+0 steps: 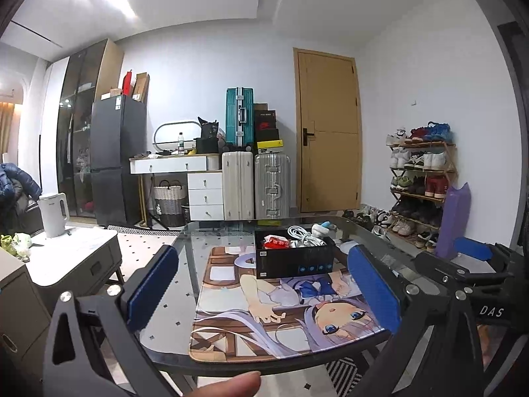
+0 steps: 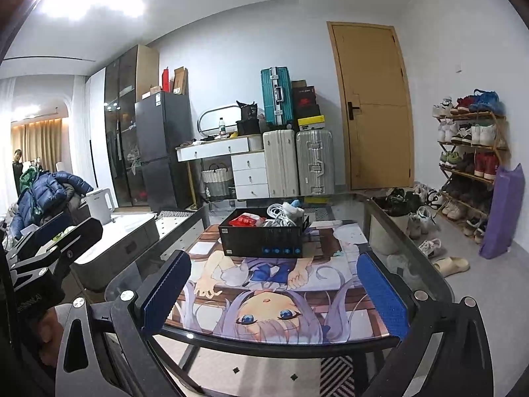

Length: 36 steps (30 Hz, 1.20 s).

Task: Organize soft objects

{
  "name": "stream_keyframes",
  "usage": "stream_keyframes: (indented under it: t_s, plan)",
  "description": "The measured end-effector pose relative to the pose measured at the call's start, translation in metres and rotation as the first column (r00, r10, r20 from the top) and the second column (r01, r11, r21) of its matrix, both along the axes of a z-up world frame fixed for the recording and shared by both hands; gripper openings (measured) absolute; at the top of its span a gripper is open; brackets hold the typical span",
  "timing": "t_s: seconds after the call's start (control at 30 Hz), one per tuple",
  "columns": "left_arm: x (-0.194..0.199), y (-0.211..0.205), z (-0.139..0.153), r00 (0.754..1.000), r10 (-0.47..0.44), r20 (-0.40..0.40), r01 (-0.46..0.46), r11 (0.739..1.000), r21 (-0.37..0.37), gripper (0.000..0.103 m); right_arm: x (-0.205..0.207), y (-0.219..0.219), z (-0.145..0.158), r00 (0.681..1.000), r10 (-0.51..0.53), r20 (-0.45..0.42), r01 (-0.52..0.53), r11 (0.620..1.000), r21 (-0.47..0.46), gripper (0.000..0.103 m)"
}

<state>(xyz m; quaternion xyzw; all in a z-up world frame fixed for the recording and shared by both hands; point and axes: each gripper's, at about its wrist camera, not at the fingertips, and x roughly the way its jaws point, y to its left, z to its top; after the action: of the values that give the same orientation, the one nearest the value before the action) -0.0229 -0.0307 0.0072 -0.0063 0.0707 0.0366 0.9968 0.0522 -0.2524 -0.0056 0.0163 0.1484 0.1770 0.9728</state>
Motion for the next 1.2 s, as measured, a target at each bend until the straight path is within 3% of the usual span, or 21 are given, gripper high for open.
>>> stream_keyframes:
  t_s: [0.13,1.2]
  plan:
    - [0.002,0.006,0.0,1.0,-0.006,-0.014,0.005,0.999,-0.04,0.103,0.002,-0.001,-0.001,1.0,0.001,-0.011,-0.001,1.0,0.002,0.102]
    - [0.011,0.005,-0.004,0.998,0.017,-0.063,-0.019,1.0,-0.019,0.103,0.006,0.0,-0.007,1.0,0.003,-0.014,-0.003,1.0,0.001,0.102]
